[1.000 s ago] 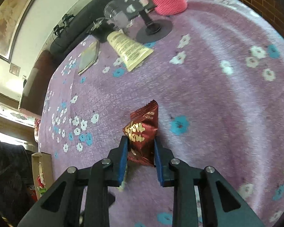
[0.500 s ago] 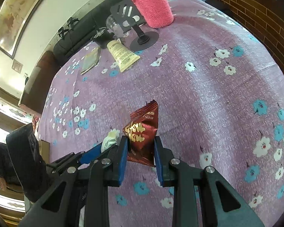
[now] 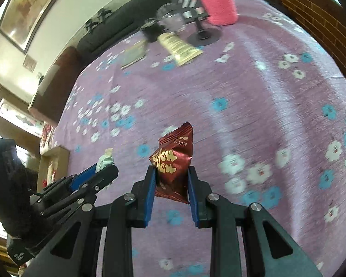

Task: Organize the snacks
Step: 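Carry both candies over the cardboard tray with both tools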

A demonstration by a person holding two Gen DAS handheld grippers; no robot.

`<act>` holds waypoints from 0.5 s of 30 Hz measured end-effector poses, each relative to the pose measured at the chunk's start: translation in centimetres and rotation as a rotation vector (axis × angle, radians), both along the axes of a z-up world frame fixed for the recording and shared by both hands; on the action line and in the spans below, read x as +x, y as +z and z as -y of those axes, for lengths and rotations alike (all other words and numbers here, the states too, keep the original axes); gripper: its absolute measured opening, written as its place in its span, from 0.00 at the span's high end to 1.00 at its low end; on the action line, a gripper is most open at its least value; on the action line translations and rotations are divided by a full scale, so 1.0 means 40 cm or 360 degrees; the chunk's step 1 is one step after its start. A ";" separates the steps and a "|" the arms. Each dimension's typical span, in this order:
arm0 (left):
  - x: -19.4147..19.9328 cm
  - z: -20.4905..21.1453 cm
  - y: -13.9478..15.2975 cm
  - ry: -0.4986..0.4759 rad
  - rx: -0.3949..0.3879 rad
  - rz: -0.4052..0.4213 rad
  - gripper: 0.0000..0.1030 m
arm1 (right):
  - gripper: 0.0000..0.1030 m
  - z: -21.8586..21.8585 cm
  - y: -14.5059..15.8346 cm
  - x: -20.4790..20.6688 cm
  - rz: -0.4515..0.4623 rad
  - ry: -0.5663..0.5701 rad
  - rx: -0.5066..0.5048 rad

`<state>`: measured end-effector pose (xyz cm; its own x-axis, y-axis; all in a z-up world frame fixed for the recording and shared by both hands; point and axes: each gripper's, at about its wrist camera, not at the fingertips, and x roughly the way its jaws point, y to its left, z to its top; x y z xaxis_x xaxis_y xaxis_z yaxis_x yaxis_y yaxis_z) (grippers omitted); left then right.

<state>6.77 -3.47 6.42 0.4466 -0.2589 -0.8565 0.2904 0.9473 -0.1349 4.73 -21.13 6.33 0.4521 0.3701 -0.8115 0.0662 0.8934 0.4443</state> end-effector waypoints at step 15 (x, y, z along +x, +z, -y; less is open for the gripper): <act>-0.128 -0.317 0.095 0.0286 -0.0018 0.0065 0.75 | 0.75 -0.334 0.060 -0.049 0.0048 0.0314 -0.0023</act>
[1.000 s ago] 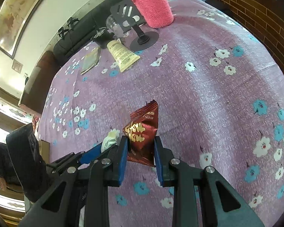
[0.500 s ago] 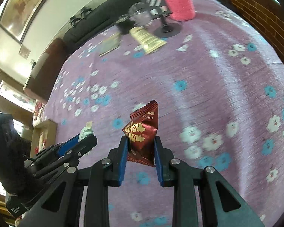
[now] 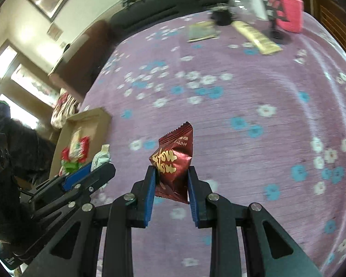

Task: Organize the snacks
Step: 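Carry both candies over the cardboard tray with both tools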

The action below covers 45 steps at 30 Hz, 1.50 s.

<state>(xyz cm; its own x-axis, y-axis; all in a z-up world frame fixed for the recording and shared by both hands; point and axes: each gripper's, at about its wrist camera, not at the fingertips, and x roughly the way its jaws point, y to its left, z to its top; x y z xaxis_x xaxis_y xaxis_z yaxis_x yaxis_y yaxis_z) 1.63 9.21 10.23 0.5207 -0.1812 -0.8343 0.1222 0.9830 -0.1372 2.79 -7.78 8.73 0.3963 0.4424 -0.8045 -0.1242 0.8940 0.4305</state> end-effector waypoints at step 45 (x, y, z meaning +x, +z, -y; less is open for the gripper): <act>-0.099 -0.521 -0.084 0.0443 0.0121 -0.0113 0.75 | 0.75 -0.619 -0.020 -0.070 -0.0010 0.0551 -0.0109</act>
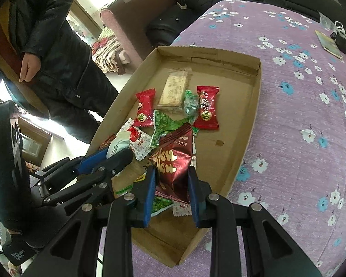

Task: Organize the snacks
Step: 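Carry both candies over the cardboard tray with both tools, then open both tools to drop the candies into the tray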

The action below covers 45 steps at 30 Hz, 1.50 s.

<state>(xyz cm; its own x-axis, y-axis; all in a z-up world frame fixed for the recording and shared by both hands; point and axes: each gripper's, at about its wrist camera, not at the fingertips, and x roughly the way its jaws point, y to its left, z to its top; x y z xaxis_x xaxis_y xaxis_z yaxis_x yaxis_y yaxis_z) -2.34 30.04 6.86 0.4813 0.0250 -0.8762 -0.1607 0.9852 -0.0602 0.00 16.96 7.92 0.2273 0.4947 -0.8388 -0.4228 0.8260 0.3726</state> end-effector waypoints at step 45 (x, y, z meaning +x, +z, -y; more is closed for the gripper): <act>-0.020 -0.054 0.036 0.0133 0.0023 0.0083 0.36 | 0.70 -0.028 0.017 0.030 0.0133 -0.0035 -0.0088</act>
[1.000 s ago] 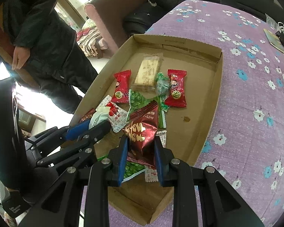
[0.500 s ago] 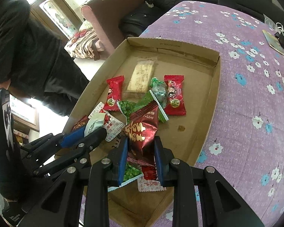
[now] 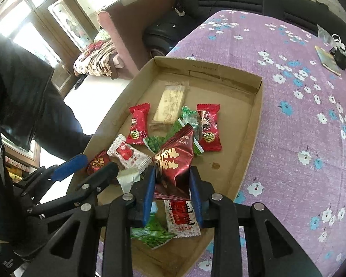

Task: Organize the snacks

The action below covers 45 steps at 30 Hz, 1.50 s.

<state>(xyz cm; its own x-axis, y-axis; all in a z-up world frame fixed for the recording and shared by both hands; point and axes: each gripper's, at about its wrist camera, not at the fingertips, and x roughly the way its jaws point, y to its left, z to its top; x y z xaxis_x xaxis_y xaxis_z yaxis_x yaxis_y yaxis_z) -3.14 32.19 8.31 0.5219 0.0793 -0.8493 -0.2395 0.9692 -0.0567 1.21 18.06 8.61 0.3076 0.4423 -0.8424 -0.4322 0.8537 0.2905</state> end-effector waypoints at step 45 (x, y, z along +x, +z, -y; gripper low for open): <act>-0.429 0.391 0.449 0.0569 0.0685 0.0658 0.08 | 0.00 0.352 0.314 -0.315 0.0971 0.0014 0.0089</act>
